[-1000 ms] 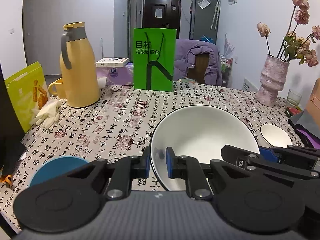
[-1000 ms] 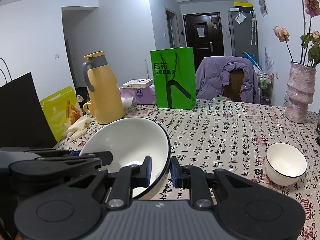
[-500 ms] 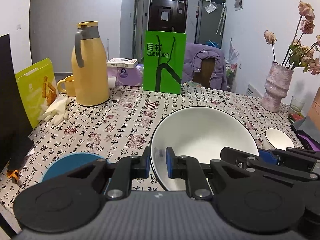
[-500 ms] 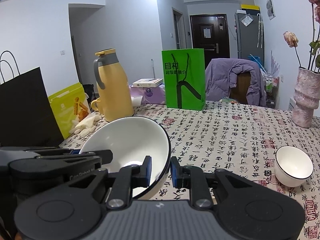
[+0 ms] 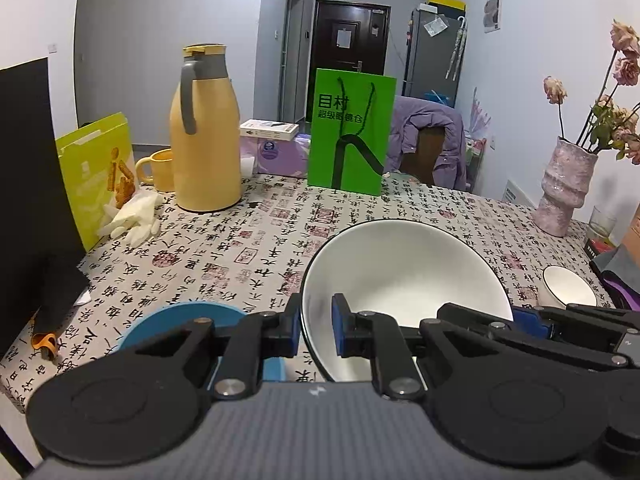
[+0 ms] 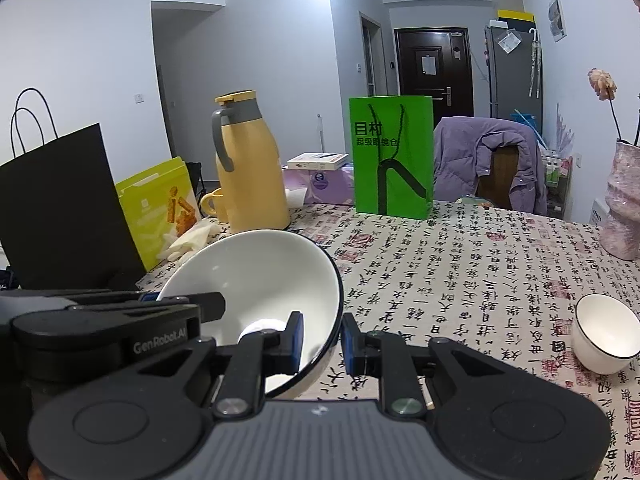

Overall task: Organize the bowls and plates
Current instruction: 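Carry the white bowl with both grippers toward the blue bowl by the black bag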

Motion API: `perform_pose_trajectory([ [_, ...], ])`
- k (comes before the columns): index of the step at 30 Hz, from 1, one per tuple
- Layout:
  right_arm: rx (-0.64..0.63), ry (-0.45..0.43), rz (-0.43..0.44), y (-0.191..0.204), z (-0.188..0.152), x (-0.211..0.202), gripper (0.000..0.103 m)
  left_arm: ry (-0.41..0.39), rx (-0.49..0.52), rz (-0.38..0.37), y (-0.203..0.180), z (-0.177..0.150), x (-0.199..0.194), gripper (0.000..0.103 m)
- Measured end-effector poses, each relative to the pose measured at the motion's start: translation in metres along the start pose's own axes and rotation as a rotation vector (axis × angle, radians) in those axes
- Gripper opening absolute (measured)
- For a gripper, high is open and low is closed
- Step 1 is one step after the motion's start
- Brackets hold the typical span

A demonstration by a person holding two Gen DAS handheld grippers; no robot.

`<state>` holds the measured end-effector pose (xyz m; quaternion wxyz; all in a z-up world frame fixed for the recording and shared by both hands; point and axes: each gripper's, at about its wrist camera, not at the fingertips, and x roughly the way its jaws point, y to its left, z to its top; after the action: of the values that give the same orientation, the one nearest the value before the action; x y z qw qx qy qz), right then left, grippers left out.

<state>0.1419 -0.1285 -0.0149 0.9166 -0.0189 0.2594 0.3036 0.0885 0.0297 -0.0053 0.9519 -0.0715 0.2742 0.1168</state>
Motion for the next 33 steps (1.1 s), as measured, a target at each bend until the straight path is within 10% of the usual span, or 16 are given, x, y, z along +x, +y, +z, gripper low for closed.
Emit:
perform_pose_trajectory([
  [33, -0.048, 0.022, 0.021, 0.047, 0.002, 0.022, 0.019, -0.031, -0.043, 0.052, 0.047, -0.001, -0.010, 0.015],
])
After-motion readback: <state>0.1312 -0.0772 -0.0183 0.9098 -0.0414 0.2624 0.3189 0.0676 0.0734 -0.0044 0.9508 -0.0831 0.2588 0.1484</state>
